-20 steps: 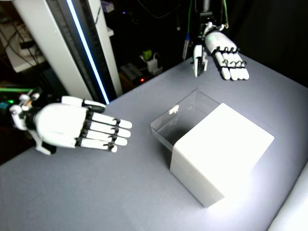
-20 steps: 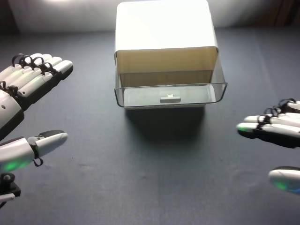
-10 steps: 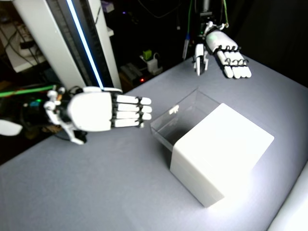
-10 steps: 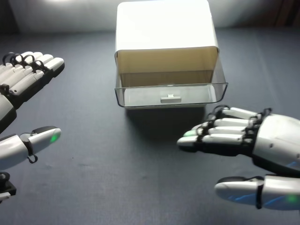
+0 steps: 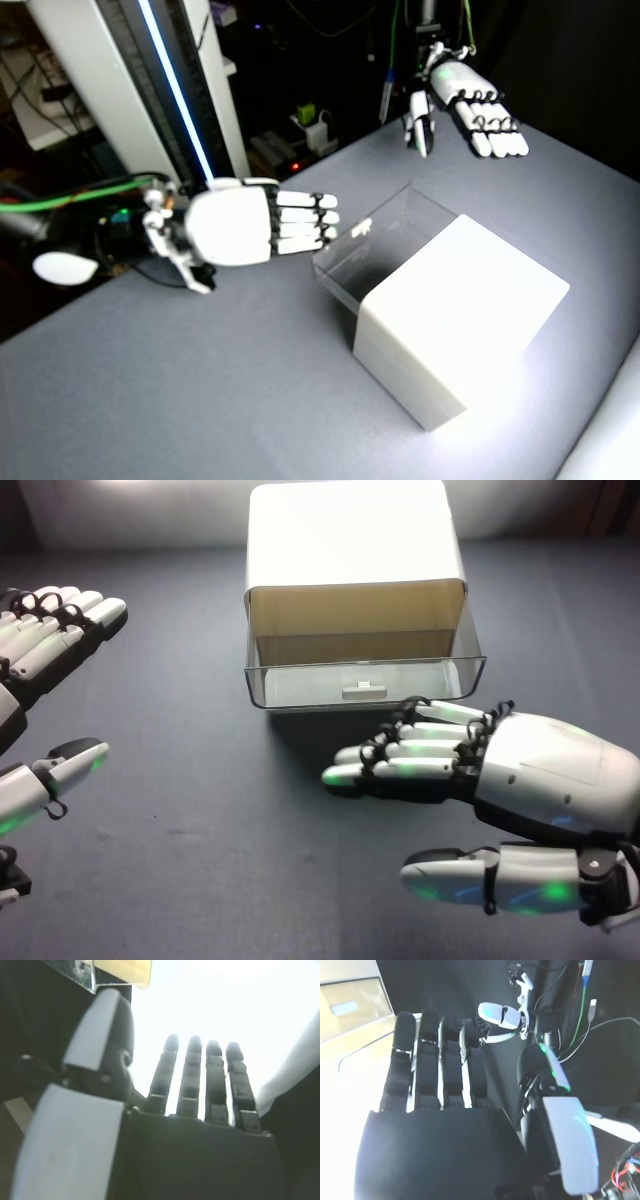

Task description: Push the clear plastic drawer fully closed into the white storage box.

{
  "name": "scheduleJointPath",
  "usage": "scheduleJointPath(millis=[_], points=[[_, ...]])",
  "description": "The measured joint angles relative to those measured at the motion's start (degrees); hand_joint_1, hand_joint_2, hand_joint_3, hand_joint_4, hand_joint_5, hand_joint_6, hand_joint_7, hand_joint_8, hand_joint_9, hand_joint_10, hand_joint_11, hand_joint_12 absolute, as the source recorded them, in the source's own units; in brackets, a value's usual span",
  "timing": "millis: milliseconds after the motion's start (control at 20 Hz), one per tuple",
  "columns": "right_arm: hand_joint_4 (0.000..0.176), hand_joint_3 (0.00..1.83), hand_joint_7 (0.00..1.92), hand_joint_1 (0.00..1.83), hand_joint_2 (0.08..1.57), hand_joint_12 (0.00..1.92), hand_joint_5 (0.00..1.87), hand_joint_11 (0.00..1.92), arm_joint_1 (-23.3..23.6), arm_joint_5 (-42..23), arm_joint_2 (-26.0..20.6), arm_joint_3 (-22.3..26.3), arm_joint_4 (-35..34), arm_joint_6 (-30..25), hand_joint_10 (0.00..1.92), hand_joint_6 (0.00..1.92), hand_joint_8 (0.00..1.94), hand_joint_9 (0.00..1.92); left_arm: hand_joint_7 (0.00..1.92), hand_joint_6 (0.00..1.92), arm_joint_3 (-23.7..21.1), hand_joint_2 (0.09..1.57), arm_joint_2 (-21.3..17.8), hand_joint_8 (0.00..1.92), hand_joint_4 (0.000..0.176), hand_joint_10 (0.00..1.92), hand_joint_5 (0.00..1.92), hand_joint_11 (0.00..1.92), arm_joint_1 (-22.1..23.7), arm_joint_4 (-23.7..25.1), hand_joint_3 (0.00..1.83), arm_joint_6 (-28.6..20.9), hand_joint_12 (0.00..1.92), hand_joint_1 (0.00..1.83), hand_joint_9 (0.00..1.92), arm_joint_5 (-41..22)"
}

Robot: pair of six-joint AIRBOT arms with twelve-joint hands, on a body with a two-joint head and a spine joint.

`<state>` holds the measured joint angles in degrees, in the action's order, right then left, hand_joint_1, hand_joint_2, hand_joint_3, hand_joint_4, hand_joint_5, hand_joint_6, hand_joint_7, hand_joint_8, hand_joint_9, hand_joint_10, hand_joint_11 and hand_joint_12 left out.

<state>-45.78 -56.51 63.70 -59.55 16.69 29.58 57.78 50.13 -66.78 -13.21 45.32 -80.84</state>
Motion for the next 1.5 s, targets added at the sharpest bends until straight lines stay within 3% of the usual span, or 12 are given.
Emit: scheduleJointPath(millis=[200, 450, 600, 750, 850, 1000, 1100, 1200, 1500], points=[[0.0, 0.0, 0.19, 0.26, 1.37, 1.05, 0.23, 0.0, 1.27, 0.24, 0.72, -0.87, 0.09, 0.0, 0.12, 0.0, 0.0, 0.2, 0.0, 0.0, 0.0, 1.44, -0.02, 0.0, 0.0, 0.0, 0.0, 0.0, -0.07, -1.05, 0.01, 0.02, 0.0, 0.64, 0.0, -0.79], [0.0, 0.0, 0.11, 0.22, 1.38, 0.8, 0.18, 0.0, 1.53, 0.37, 0.72, -0.98, 0.35, 0.0, 0.03, 0.0, 0.0, 0.16, 0.0, 0.0, -0.11, 1.45, -0.07, 0.0, 0.003, 0.0, 0.0, 0.0, -0.66, -1.2, 0.0, 0.02, 0.0, 0.49, 0.0, -1.29], [0.0, 0.0, 0.0, 0.23, 1.39, 0.39, 0.08, 0.0, 1.68, 0.68, 0.81, -1.51, 0.15, 0.04, 0.0, 0.0, 0.0, 0.06, 0.0, 0.0, -0.11, 1.44, -0.07, 0.0, 0.0, 0.0, 0.0, 0.0, -0.87, -1.33, 0.0, 0.04, 0.0, 0.57, 0.0, -1.44], [0.0, 0.0, 0.01, 0.22, 1.39, 0.29, 0.1, 0.0, 1.68, 1.6, 0.81, -1.57, -0.42, 0.63, 0.01, 0.01, 0.0, 0.04, 0.0, 0.0, -0.11, 1.42, -0.07, 0.0, 0.0, 0.0, 0.0, 0.0, -0.87, -1.4, 0.0, 0.04, 0.0, 0.56, 0.0, -1.53], [0.0, 0.01, 0.0, 0.2, 1.41, 0.02, 0.05, 0.0, 1.92, 1.84, 0.83, -1.79, -0.46, 0.81, 0.0, 0.02, 0.0, 0.0, 0.0, 0.0, -0.11, 1.42, -0.07, 0.0, 0.0, 0.0, 0.0, 0.0, -0.87, -1.44, 0.0, 0.04, 0.0, 0.58, 0.0, -1.53], [0.0, 0.0, 0.0, 0.17, 1.41, 0.0, 0.03, 0.0, 2.25, 2.23, 0.83, -1.92, -0.9, 1.77, 0.0, 0.0, 0.0, 0.0, 0.0, 0.0, -0.11, 1.43, -0.07, 0.0, 0.006, 0.0, 0.0, 0.0, -0.87, -1.51, 0.0, 0.04, 0.0, 0.44, 0.0, -1.55], [0.0, 0.0, 0.0, 0.21, 1.41, 0.0, 0.05, 0.0, 3.19, 3.32, 0.83, -2.21, -0.9, 2.62, 0.0, 0.01, 0.0, 0.0, 0.0, 0.0, -0.11, 1.44, -0.07, 0.0, 0.022, 0.0, 0.0, 0.0, -0.87, -1.66, 0.0, 0.04, 0.0, 0.49, 0.0, -1.79], [0.0, 0.0, 0.0, 0.2, 1.4, 0.0, 0.05, 0.0, 3.63, 3.87, 0.94, -2.78, -1.16, 3.69, 0.0, 0.0, 0.0, 0.0, 0.0, 0.0, -0.11, 1.43, -0.07, 0.0, 0.002, 0.0, 0.0, 0.0, -0.87, -1.6, 0.0, 0.04, 0.0, 0.54, 0.0, -2.19], [0.0, 0.0, 0.0, 0.3, 1.39, 0.0, 0.03, 0.0, 5.62, 6.8, 2.38, -4.35, -4.35, 7.45, 0.0, 0.0, 0.0, 0.0, 0.0, 0.0, -0.11, 1.42, -0.07, 0.0, 0.0, 0.0, 0.0, 0.0, -0.98, -1.84, 0.0, 0.02, 0.0, 0.73, 0.0, -2.43]])
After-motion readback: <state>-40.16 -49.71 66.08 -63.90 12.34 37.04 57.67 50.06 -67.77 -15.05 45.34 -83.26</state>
